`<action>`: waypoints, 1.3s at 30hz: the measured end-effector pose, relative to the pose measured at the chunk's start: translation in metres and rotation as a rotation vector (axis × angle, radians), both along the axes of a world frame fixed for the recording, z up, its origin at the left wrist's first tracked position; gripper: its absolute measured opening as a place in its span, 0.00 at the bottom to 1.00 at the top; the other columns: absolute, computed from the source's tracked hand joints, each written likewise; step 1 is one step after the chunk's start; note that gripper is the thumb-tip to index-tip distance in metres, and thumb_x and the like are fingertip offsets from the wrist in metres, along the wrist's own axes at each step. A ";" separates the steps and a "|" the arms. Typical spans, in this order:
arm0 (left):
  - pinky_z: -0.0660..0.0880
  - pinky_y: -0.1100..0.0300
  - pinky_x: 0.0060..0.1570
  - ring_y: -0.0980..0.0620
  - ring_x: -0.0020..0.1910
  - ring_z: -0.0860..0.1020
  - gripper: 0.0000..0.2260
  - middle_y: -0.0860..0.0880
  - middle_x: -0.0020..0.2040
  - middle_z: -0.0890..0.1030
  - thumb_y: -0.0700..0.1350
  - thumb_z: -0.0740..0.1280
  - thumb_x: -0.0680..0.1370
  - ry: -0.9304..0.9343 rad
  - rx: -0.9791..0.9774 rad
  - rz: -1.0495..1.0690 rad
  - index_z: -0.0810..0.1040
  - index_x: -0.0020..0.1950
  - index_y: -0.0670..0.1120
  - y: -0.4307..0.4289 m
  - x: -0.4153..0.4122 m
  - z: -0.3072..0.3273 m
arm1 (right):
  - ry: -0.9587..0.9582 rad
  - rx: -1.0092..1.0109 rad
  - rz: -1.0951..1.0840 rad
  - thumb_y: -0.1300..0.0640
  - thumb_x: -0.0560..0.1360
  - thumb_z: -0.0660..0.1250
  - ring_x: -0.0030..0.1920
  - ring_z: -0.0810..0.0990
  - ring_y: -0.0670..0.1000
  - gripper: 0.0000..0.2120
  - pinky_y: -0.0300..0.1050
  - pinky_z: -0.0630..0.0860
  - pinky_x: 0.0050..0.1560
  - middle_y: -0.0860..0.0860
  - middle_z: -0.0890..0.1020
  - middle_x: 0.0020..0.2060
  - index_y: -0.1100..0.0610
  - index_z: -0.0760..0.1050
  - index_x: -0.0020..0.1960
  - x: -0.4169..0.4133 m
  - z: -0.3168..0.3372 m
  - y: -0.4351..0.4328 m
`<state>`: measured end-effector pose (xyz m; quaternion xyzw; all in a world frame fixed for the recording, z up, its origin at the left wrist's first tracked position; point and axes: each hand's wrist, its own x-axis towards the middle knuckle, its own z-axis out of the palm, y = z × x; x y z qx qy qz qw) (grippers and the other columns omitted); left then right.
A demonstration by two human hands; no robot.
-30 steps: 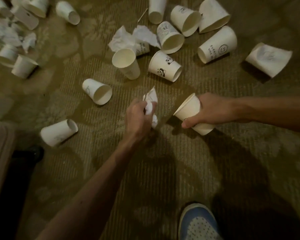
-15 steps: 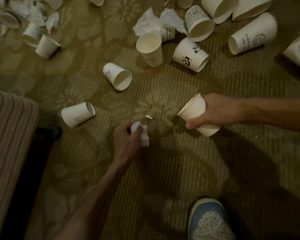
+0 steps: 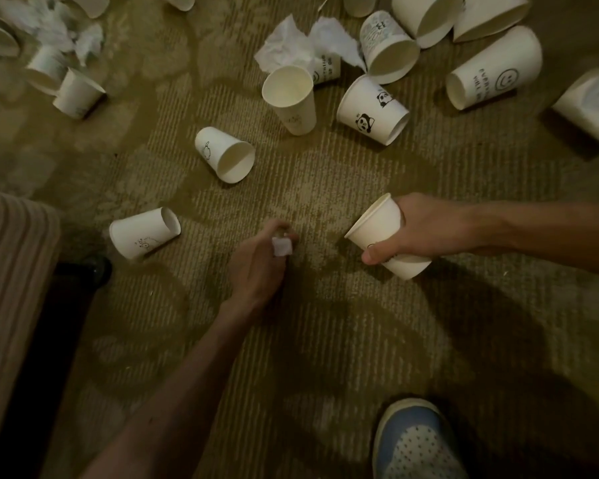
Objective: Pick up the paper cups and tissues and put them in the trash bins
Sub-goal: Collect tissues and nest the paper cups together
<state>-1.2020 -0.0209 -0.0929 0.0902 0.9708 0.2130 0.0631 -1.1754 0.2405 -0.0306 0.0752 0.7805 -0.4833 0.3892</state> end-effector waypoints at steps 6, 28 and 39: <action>0.65 0.62 0.28 0.53 0.33 0.76 0.03 0.54 0.37 0.78 0.45 0.65 0.80 0.008 -0.045 -0.072 0.75 0.47 0.51 -0.001 -0.002 -0.002 | -0.021 0.007 -0.010 0.50 0.65 0.79 0.48 0.82 0.49 0.23 0.43 0.80 0.42 0.51 0.83 0.48 0.53 0.76 0.56 0.000 0.000 0.003; 0.75 0.60 0.39 0.57 0.43 0.76 0.05 0.53 0.44 0.75 0.46 0.58 0.84 -0.170 0.559 -0.022 0.70 0.50 0.47 0.141 -0.119 0.037 | 0.153 -0.215 -0.693 0.45 0.72 0.72 0.56 0.80 0.49 0.28 0.51 0.79 0.53 0.47 0.81 0.58 0.48 0.69 0.69 -0.054 -0.009 0.037; 0.72 0.70 0.36 0.61 0.40 0.74 0.08 0.55 0.42 0.75 0.49 0.59 0.83 -0.156 0.534 -0.064 0.70 0.45 0.51 0.160 -0.103 0.039 | 0.061 -0.289 -0.729 0.44 0.72 0.72 0.55 0.81 0.49 0.24 0.52 0.80 0.51 0.46 0.83 0.54 0.47 0.72 0.65 -0.049 -0.003 0.048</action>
